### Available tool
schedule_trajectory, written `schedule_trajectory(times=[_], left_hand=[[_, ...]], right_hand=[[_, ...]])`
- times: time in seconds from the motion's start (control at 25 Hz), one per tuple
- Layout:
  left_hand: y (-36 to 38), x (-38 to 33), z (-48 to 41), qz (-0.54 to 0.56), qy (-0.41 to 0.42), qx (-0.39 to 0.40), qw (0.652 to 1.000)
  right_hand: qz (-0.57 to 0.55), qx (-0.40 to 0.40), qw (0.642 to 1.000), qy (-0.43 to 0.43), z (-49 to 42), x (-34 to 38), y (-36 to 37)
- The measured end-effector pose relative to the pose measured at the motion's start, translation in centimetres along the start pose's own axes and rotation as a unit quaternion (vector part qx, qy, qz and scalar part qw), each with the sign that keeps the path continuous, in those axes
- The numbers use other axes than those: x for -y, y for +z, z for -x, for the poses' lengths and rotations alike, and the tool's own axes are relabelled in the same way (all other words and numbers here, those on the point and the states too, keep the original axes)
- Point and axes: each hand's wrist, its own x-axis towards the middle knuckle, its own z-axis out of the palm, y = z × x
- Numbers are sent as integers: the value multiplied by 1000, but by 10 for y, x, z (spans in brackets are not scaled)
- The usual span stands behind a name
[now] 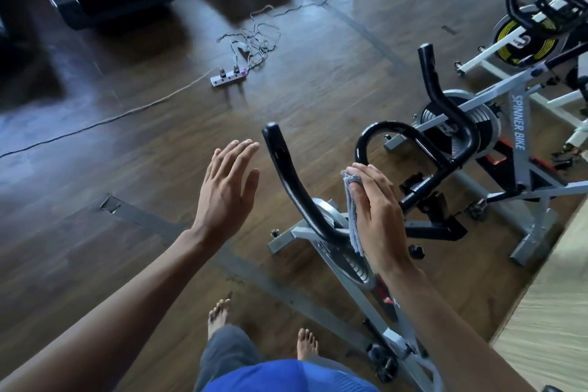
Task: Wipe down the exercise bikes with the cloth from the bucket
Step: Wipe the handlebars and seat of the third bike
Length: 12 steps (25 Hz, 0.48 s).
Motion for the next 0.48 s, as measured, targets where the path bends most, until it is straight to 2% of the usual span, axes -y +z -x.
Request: schedule_trajectory(times=[0.2,0.32,0.48], left_hand=[[-23,58,-78,23,66,17,997],[-31,76,-129,54,134,56,988],[-21,68,-187,111,250,118,955]], right_hand=[[-9,-68,997,35,-61,46,41],[-14,-157,984,85,-80,69,63],[7,-283,947,149,-85,90,78]])
